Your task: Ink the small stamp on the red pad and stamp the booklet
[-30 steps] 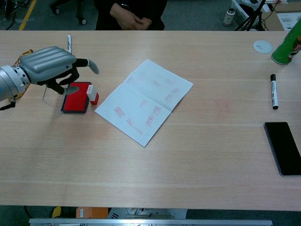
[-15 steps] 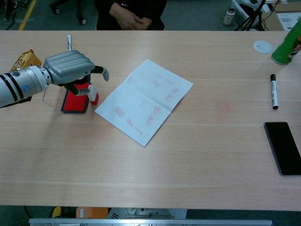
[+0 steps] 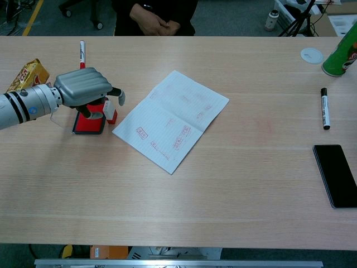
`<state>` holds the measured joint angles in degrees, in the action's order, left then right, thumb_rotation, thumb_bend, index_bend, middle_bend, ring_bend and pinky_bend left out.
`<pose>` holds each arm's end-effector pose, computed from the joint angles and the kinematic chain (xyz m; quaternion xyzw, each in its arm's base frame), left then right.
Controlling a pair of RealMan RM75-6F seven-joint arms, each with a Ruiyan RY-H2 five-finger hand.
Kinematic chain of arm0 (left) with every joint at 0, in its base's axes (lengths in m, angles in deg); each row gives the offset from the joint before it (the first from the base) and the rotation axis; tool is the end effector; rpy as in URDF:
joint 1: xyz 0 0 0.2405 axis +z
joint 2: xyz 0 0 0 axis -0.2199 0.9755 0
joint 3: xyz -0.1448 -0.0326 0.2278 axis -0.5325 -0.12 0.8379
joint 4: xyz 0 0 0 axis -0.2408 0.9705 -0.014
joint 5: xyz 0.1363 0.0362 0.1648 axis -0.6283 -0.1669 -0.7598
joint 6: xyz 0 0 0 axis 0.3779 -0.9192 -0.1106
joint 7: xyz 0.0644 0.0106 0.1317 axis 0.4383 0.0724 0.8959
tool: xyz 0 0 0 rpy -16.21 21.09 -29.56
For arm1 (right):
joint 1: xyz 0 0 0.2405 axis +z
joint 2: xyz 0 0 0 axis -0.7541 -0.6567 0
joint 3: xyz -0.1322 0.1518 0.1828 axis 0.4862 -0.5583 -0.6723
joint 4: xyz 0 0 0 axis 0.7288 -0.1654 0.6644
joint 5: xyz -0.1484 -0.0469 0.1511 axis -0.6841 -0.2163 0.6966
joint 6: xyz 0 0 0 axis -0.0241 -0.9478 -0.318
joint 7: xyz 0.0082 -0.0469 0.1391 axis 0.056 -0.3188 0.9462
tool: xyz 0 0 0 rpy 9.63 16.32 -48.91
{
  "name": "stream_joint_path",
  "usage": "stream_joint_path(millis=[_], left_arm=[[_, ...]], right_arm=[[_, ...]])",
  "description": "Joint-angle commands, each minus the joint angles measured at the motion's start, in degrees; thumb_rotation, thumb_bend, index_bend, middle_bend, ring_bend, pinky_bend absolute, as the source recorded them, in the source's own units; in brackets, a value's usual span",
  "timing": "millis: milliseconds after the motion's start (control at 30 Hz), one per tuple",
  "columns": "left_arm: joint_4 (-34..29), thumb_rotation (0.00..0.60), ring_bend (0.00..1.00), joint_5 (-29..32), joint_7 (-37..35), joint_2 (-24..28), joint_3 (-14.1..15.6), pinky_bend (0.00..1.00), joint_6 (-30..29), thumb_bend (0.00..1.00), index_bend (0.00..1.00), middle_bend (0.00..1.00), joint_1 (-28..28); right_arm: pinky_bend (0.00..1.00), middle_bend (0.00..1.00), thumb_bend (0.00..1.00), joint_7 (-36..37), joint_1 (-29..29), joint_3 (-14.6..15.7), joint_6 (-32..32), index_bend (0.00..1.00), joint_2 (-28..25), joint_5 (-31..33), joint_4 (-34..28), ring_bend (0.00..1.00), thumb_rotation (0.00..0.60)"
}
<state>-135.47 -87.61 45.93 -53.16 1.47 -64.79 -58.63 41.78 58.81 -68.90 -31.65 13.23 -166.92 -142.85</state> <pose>-0.2234 0.3705 -0.0199 -0.8849 -0.1942 -0.2718 0.3248 -0.3165 -0.2209 0.1658 0.6271 -0.3661 0.3411 0.5969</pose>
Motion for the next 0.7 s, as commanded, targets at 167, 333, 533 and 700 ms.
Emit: stream_joint_path(millis=[167,333,533,700], left_arm=[[4.77,0.600,1.00,-0.84,-2.18,-2.39,1.70,1.00,-0.13,0.24,0.35,1.00,-1.12],[7.24,0.600,1.00,-0.11,-3.63,-4.03,1.85,1.00,-0.13,0.24,0.35,1.00,-1.43],[9.12,0.600,1.00,1.79,-3.82,-5.68,1.30,1.00,1.72,0.24,0.35,1.00,-2.17],[8.71,0.600,1.00,3.47,-2.52,-6.14,0.61,1.00,2.96,0.24,0.35,1.00,-2.64]], right_arm=[[0.47,0.42,0.19,-0.50,-0.14,0.01,-0.17,0.37,-0.05,0.24,-0.40,0.37,0.600],[0.47,0.42,0.19,-0.73,-0.43,0.06,-0.43,0.37,-0.11,0.58,-0.51,0.37,0.600],[0.47,0.42,0.19,-0.44,-0.77,0.18,-0.56,0.37,-0.17,0.85,-0.31,0.37,0.600],[0.47,0.42,0.19,0.09,-1.04,0.21,-0.67,0.37,-0.23,1.07,0.13,0.37,0.600]])
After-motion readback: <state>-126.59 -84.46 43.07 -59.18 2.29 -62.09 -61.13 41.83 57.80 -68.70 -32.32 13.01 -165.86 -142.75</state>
